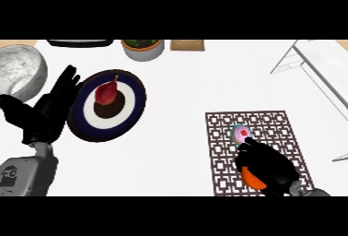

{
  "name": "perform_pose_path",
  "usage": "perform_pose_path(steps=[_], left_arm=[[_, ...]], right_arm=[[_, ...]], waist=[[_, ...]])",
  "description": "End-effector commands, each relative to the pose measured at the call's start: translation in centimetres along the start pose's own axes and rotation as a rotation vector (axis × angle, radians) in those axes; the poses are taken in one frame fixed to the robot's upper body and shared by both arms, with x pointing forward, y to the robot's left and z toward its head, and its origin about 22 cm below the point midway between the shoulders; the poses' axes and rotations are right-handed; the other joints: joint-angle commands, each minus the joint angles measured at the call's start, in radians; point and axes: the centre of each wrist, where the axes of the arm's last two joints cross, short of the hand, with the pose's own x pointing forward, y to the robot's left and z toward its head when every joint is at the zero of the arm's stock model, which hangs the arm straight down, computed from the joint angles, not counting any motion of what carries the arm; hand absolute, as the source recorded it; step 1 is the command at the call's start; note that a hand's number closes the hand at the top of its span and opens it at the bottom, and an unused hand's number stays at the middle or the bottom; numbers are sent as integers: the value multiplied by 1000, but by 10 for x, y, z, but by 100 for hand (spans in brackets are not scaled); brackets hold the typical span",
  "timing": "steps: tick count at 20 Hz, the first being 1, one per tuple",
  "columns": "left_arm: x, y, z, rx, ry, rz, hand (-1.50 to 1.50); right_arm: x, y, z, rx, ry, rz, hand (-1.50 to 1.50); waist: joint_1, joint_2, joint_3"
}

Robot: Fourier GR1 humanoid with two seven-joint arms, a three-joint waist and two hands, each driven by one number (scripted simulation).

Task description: Pick the squash from the placemat and place it in the tiered shelf

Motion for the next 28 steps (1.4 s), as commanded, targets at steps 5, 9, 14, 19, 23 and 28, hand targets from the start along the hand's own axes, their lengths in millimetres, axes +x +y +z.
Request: perform_pose_path(steps=[5,9,14,19,23,28], left_arm=[[-4,-8,11,1,0,-6,0],[18,20,-1,21,-6,-1,0],[3,-14,8,6,5,-5,0],[0,16,-1,25,-1,15,0],[9,-8,-12,28,0,2,0],[4,-5,-8,3,-4,11,0]], right_arm=[[53,12,-19,-61,154,-163,150],[81,15,-30,-105,398,-315,150],[101,-12,-15,-278,416,-410,150],[109,-59,9,-608,331,-679,150],[120,-100,39,-821,317,-684,150],[106,-140,75,-943,408,-716,150]], waist=[[-6,10,12],[-14,10,12],[-8,11,13],[-18,11,13],[-25,10,12],[-6,14,12]])
